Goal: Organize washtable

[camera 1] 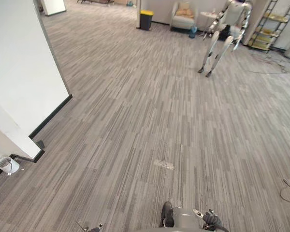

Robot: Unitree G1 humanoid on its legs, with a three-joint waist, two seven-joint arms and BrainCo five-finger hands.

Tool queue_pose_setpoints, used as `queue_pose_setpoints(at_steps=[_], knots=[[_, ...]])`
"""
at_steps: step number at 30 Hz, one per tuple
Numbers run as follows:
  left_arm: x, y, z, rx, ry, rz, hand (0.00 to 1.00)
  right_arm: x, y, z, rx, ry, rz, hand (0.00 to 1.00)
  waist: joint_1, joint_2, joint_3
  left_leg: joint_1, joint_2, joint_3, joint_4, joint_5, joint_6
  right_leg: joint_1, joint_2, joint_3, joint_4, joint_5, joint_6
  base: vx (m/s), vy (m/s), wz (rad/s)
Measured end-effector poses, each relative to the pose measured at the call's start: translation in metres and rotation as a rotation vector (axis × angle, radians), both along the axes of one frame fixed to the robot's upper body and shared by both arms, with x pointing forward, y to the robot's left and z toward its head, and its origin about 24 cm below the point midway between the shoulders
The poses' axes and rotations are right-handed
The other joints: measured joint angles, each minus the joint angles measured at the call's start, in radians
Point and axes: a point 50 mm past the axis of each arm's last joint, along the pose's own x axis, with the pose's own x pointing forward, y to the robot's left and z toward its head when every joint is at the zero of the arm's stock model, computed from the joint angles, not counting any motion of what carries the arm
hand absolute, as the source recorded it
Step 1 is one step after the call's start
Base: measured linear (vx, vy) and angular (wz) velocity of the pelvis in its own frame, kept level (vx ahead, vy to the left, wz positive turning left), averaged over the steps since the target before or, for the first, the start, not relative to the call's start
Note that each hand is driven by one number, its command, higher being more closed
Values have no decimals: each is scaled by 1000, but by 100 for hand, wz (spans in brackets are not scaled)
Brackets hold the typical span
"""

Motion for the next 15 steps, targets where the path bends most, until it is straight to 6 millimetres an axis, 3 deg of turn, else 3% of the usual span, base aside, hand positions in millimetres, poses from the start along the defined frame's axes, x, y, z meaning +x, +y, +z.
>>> queue_pose_setpoints(at_steps=[1,2,3,4,5,6,8,10,11,12,15], knots=[[1,-6,-1,-16,2,-3,0,4,-3,1,-14,-2,13,0,0,23,-5,-12,17,-7,62,29,-47,-4,17,-11,57,-62,-16,900,-333,-18],[4,-9,-1,-22,0,-11,0,6,-8,2,-26,-5,18,0,-2,35,-11,-42,17,-7,174,93,-57,16,40,-12,79,-119,-25,887,-325,-26],[5,-11,-2,-29,0,-14,0,6,-10,3,-34,-6,22,0,-3,52,-10,-78,14,-4,263,142,-66,35,53,-10,73,-138,-28,564,-193,-35],[6,-16,-2,-45,3,-27,0,5,-16,3,-51,-2,26,0,-3,91,-16,-178,12,2,488,311,-134,94,88,-6,29,-161,-40,608,-142,-29],[9,-15,-2,-41,-6,-29,0,4,-20,3,-67,13,27,0,0,105,-24,-272,34,15,697,349,-175,174,115,2,-19,-179,-50,577,-119,-17],[12,-13,-1,-33,-17,-26,0,3,-20,3,-68,23,28,0,0,111,-27,-313,57,48,772,338,-157,225,127,1,-44,-185,-56,587,-139,2],[17,-7,4,6,-59,-35,0,2,-7,-1,-42,37,73,0,5,89,-27,-500,106,152,895,284,-71,367,138,18,-131,-223,-44,307,-142,4],[18,-7,5,10,-63,-46,0,5,1,-1,-26,32,90,0,19,70,-33,-622,105,170,842,264,-66,409,141,23,-167,-227,-30,210,-116,-13],[19,-6,6,13,-73,-36,0,7,5,-2,-17,37,109,0,45,64,-34,-682,102,172,739,243,-75,439,147,26,-195,-227,-30,203,-72,-35],[15,-4,6,22,-68,-38,0,7,11,-3,-8,42,138,0,65,58,-32,-701,98,171,565,237,-80,468,153,28,-222,-227,-31,142,-24,-38],[-3,-5,3,18,-29,-23,0,12,24,-2,12,19,175,0,84,42,-20,-703,85,137,149,246,-80,480,158,38,-263,-224,-36,85,52,-51]])
